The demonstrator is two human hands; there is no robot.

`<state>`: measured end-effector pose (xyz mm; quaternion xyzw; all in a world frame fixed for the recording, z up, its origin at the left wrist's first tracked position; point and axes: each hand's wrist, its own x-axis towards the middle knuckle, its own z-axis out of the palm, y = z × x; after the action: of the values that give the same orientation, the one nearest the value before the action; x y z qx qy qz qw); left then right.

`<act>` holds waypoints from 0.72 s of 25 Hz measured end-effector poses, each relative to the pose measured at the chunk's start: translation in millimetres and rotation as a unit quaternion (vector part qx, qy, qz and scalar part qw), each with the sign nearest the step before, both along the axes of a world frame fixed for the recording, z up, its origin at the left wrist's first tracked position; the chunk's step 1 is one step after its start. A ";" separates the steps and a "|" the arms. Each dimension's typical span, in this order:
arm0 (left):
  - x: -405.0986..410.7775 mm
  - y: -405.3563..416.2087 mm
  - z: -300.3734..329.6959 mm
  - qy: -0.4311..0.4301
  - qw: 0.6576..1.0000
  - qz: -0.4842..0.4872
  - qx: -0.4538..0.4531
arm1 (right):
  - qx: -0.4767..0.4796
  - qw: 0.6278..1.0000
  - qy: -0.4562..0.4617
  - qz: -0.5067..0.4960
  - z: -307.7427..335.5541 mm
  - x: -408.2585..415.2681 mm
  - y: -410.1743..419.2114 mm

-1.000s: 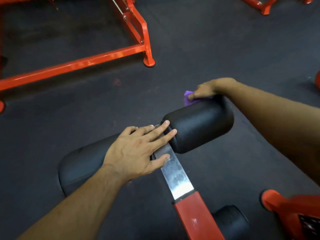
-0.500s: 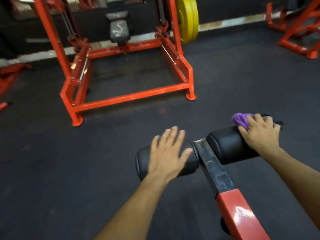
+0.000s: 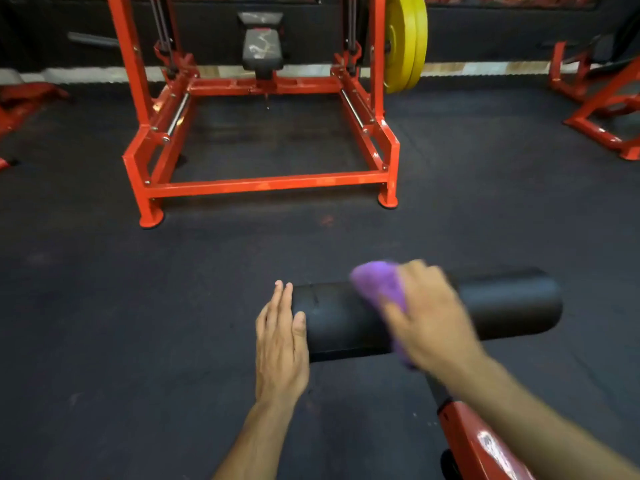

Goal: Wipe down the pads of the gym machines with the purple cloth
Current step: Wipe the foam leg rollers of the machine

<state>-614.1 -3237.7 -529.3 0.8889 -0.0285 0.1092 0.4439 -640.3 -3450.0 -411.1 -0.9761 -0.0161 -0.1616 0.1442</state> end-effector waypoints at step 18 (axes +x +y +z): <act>8.5 15.8 -20.2 -0.107 0.991 -0.071 0.046 | -0.150 0.988 0.034 0.012 -60.3 9.4 33.8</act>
<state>-605.7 -3221.9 -549.5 0.8874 -0.1435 0.1704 0.4035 -630.9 -3416.2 -471.4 -0.9914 -0.0470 -0.1222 -0.0020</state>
